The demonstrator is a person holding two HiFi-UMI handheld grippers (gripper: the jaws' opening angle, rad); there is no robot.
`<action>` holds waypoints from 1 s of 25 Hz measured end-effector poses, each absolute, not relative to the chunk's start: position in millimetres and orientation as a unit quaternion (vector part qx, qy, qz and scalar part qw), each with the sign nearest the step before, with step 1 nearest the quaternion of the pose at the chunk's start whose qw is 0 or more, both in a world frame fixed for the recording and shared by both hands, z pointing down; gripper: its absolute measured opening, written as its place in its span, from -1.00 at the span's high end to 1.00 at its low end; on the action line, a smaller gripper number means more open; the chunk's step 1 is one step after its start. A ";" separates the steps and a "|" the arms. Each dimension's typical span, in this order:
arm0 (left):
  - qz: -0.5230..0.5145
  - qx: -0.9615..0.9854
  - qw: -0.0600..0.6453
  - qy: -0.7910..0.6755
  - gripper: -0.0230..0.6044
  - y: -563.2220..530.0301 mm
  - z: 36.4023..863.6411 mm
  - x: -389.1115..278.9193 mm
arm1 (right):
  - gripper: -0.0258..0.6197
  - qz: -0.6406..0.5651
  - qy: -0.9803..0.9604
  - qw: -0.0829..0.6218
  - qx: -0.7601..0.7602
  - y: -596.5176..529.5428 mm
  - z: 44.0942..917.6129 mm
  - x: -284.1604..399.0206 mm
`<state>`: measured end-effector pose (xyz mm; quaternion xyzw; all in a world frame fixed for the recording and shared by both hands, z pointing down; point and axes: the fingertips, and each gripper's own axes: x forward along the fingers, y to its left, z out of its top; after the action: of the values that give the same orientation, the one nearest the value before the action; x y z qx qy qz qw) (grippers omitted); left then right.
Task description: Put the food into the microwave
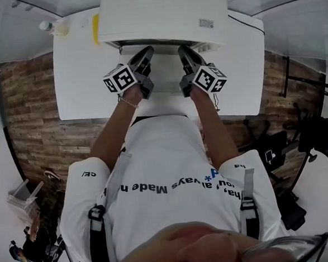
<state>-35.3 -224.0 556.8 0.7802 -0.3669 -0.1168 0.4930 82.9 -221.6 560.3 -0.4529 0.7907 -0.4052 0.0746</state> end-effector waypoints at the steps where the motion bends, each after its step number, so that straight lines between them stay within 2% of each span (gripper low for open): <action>1: -0.111 0.792 0.477 -0.366 0.86 -221.6 547.9 -35.9 | 0.84 -0.381 0.805 0.059 -0.451 -217.8 551.0 81.5; 8: -0.035 0.868 0.333 -0.366 0.86 -198.7 495.7 -35.4 | 0.84 -0.226 0.869 -0.027 -0.440 -194.2 487.2 70.8; 15: 0.002 0.909 0.192 -0.369 0.86 -176.1 434.9 -31.6 | 0.84 -0.129 0.892 -0.064 -0.428 -170.5 430.0 60.5; 25: -0.007 0.926 0.089 -0.366 0.86 -150.5 356.9 -33.8 | 0.84 -0.076 0.899 -0.062 -0.427 -146.6 360.3 58.3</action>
<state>-33.8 -150.5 356.9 0.9263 -0.3659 -0.0068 0.0893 58.3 -146.6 360.3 -0.4275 0.8987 -0.0756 -0.0621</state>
